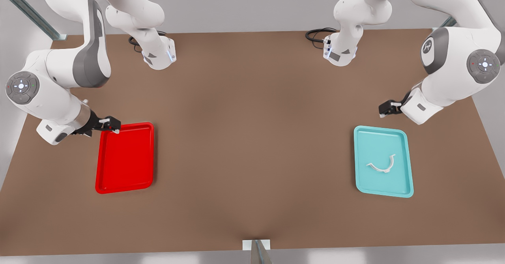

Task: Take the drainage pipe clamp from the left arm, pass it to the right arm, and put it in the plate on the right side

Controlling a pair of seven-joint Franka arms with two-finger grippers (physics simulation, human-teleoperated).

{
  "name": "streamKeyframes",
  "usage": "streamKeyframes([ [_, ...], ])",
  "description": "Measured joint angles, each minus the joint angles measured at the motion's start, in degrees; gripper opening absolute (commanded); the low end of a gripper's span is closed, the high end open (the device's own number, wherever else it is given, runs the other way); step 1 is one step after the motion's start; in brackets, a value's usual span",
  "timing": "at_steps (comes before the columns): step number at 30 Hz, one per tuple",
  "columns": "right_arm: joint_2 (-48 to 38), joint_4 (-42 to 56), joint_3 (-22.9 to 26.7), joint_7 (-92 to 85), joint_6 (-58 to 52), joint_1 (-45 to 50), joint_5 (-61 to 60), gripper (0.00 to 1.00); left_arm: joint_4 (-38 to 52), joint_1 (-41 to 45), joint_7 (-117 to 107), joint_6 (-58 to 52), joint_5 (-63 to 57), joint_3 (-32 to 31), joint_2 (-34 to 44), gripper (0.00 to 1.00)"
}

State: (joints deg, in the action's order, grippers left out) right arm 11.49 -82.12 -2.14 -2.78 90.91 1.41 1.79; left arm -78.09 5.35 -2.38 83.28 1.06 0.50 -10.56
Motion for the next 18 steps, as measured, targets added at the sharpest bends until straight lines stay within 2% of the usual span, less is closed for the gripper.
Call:
streamKeyframes([
  [3,0.00,0.00,0.01,-0.17,0.33,-0.03,0.00,1.00,-1.03,0.26,0.30,1.32,-0.11,0.81,-1.15,1.00],
  [8,0.00,0.00,0.01,-0.41,0.64,-0.09,0.00,1.00,-16.44,-0.62,5.41,13.30,5.42,9.57,-2.77,1.00],
  [12,0.02,0.00,0.00,-0.55,0.76,-0.16,0.00,1.00,-25.45,-1.14,12.98,27.10,9.72,13.00,-5.52,1.00],
  [18,0.04,-0.05,0.01,-0.77,0.86,-0.23,0.00,1.00,-27.36,-3.36,24.67,40.80,11.50,13.45,-11.52,1.00],
])
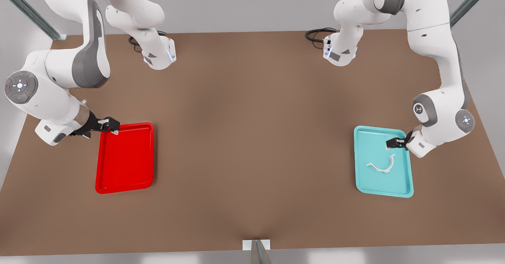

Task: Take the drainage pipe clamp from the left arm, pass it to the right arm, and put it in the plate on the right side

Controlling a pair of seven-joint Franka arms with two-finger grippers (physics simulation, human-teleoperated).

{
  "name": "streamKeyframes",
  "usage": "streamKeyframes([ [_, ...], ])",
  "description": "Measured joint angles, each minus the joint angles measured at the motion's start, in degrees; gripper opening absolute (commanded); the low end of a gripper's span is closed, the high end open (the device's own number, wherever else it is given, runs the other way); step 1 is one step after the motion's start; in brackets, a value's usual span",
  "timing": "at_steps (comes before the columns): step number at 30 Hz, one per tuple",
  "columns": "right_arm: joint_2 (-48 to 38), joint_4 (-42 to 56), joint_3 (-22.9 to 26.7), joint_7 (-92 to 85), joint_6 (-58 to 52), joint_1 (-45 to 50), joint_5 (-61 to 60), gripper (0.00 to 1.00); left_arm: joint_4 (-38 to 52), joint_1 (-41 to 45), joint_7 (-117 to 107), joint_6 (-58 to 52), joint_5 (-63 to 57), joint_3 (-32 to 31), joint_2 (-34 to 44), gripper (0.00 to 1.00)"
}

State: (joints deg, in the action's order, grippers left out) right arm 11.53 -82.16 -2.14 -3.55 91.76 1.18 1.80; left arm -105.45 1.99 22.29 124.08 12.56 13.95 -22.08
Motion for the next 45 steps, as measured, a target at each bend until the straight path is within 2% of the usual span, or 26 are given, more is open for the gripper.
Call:
streamKeyframes([
  [10,0.17,0.01,0.02,-0.41,0.09,-0.04,0.00,1.00,0.54,-2.68,15.82,9.48,3.21,-0.07,-8.42,0.98],
  [12,0.21,0.04,0.03,-0.47,0.10,-0.03,0.00,1.00,0.58,-2.70,18.14,10.51,3.86,-0.07,-9.32,0.76],
  [13,0.22,0.04,0.03,-0.50,0.10,-0.04,0.00,1.00,0.61,-2.74,19.20,10.92,4.08,-0.08,-9.68,0.74],
  [32,0.31,0.02,0.03,-1.00,0.18,-0.40,0.00,1.00,1.35,-3.54,31.55,14.69,9.20,-0.07,-15.37,0.71],
  [36,0.34,0.04,0.03,-1.07,0.19,-0.39,0.00,1.00,1.44,-3.57,32.86,15.04,9.42,-0.07,-16.24,0.67],
  [39,0.35,0.04,0.03,-1.12,0.19,-0.39,0.00,1.00,1.45,-3.57,33.66,15.40,9.49,-0.08,-16.94,0.57],
  [41,0.37,0.04,0.03,-1.15,0.19,-0.39,0.00,1.00,1.45,-3.57,34.10,15.57,9.61,-0.08,-17.12,0.47],
  [45,0.39,-0.01,0.03,-1.20,0.19,-0.39,0.00,1.00,1.45,-3.56,34.86,15.78,10.27,-0.11,-17.25,0.31],
])
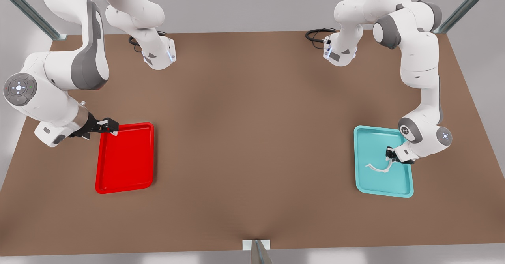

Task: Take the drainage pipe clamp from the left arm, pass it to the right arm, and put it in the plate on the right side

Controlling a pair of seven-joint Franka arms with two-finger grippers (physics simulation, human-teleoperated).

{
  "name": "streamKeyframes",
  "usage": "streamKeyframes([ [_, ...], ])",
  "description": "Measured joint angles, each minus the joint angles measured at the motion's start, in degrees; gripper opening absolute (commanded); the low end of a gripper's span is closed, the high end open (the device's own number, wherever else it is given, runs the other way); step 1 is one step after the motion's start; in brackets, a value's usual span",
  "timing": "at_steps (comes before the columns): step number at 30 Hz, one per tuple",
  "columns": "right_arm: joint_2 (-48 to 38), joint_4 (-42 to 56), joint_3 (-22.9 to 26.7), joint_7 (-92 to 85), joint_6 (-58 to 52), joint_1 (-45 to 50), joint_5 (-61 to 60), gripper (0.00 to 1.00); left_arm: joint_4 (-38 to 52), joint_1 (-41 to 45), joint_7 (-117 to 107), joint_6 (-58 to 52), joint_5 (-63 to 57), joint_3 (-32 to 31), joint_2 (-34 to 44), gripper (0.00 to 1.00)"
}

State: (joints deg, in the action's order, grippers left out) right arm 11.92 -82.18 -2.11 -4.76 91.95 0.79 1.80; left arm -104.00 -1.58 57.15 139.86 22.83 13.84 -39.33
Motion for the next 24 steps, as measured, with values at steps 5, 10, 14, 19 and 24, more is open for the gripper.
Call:
streamKeyframes([
  [5,0.01,0.05,0.00,-0.05,0.00,0.00,0.00,1.00,0.51,0.08,0.52,0.22,0.09,-0.04,0.04,0.21],
  [10,0.00,0.06,0.00,-0.09,0.01,0.00,0.00,1.00,4.05,1.65,-0.47,-2.52,-0.09,-0.15,1.55,0.21],
  [14,0.00,0.02,0.00,-0.12,0.00,0.00,0.00,1.00,7.34,10.16,-4.69,-7.36,-0.24,-0.18,3.77,0.21],
  [19,0.01,0.13,-0.04,-0.12,0.01,0.01,0.00,1.00,11.46,26.06,-17.06,-10.38,0.60,-2.38,4.92,0.21],
  [24,0.13,0.20,-0.63,-0.07,0.17,-0.01,-0.11,1.00,19.06,36.88,-32.65,-11.69,4.24,-3.93,4.37,0.21],
])
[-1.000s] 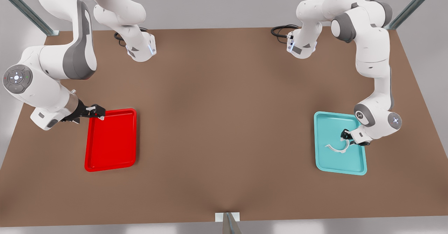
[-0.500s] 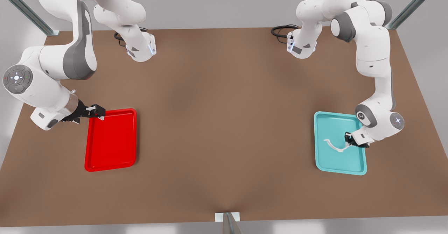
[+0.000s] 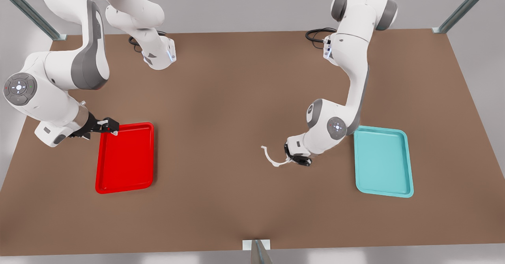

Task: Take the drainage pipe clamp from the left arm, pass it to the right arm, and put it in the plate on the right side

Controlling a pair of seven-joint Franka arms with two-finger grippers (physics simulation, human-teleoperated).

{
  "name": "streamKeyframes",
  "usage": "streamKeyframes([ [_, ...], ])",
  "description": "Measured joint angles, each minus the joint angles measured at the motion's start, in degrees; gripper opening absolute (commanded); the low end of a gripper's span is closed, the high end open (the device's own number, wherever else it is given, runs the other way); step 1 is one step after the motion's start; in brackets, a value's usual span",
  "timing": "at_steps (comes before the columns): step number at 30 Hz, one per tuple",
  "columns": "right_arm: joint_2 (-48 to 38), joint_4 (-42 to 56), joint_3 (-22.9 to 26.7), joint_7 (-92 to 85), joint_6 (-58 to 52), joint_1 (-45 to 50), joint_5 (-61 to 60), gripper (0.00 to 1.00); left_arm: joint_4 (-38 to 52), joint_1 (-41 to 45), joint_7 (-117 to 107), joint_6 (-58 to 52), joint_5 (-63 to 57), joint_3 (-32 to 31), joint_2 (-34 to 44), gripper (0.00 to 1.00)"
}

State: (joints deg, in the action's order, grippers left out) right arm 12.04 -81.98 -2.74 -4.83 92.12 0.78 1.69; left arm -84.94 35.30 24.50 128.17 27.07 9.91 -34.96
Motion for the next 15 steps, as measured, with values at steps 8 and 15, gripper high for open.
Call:
streamKeyframes([
  [8,15.47,15.70,-9.89,2.46,4.47,6.88,-0.03,1.00,6.15,6.27,-20.49,0.42,1.01,-1.74,-2.77,0.21],
  [15,17.76,16.84,-10.61,8.23,7.67,14.49,-0.20,1.00,5.95,7.19,-31.70,0.99,0.08,-1.73,-2.75,0.21],
])
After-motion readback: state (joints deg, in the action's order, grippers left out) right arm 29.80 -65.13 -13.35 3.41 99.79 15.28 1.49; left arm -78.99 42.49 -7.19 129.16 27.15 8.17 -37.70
